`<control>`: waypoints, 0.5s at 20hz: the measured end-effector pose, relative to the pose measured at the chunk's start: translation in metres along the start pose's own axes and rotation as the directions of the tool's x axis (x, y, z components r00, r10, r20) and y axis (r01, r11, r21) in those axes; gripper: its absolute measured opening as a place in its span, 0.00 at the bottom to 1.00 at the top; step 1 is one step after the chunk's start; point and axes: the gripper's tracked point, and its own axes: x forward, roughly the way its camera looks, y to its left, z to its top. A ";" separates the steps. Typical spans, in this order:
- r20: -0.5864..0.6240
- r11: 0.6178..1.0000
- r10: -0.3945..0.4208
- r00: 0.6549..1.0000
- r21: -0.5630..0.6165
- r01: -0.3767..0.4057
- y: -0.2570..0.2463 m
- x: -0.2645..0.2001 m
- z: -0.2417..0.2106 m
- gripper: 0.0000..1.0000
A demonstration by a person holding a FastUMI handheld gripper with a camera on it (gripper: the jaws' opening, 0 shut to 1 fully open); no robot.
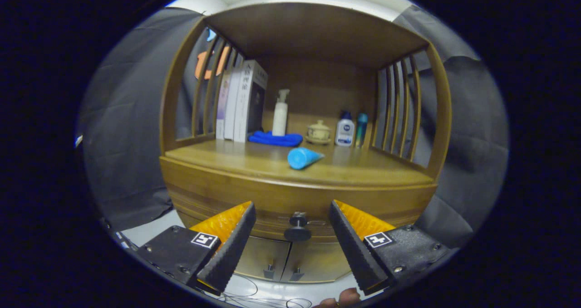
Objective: Pull open the drawer, take out the items inside it, and place them on the countertop above the cabinet.
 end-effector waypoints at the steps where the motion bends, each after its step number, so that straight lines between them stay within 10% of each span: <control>1: 0.027 1.000 0.015 1.000 0.008 -0.015 0.001 -0.016 0.016 1.00; 10: 0.150 0.993 0.112 0.982 0.008 -0.115 -0.006 -0.153 0.102 1.00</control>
